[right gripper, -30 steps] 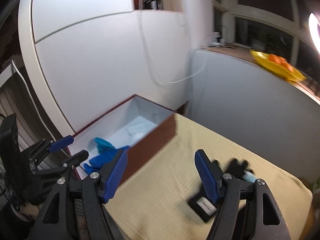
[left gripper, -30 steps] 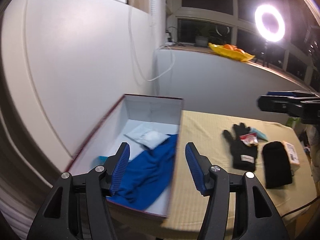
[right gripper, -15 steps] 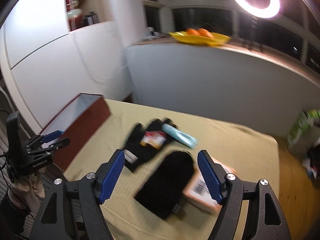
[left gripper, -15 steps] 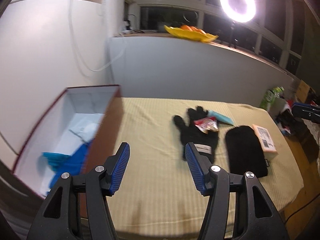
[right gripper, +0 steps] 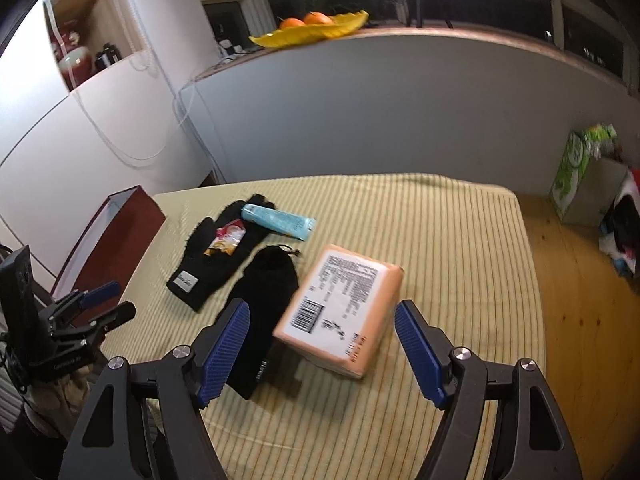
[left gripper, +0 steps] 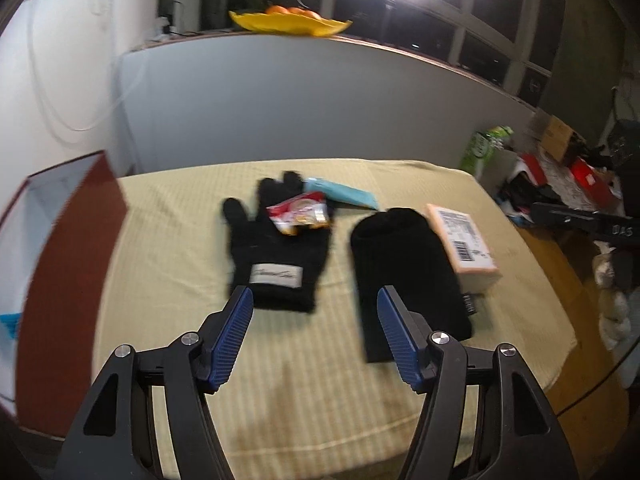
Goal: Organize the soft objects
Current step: 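Move both tools back over the bed toward the orange package, then close the right gripper on the orange-wrapped package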
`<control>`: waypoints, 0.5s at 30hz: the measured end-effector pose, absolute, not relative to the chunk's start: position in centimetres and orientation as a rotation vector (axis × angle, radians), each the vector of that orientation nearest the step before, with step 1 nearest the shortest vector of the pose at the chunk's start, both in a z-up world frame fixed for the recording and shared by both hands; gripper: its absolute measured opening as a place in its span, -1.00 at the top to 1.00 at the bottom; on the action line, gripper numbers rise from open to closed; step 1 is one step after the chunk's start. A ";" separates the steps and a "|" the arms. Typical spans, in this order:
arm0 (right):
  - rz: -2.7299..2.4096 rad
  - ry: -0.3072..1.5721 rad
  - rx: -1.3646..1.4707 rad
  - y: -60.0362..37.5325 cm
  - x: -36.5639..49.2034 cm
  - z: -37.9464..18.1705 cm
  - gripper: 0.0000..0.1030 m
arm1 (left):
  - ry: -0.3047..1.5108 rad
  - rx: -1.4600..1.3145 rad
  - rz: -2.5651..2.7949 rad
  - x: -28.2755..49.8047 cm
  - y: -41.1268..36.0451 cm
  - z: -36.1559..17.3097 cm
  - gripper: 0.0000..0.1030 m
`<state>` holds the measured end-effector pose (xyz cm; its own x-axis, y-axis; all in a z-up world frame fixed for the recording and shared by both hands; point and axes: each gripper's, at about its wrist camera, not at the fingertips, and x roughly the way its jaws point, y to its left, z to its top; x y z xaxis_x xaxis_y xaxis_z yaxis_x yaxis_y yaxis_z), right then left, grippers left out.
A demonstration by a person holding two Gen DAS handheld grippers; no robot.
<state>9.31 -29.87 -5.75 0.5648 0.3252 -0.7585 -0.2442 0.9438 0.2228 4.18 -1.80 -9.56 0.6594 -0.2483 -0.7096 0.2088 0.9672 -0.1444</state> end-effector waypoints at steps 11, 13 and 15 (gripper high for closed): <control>0.325 0.990 0.354 -35.3 11.6 -9.2 -0.39 | 0.920 -0.051 -0.526 11.2 -10.2 -8.2 -0.25; 0.332 1.001 0.377 -35.7 11.8 -9.7 -0.34 | 0.952 -0.044 -0.567 12.8 -11.9 -8.2 -0.25; 0.335 1.015 0.380 -35.8 12.0 -10.1 -0.22 | 0.985 -0.036 -0.570 14.5 -13.1 -8.5 -0.24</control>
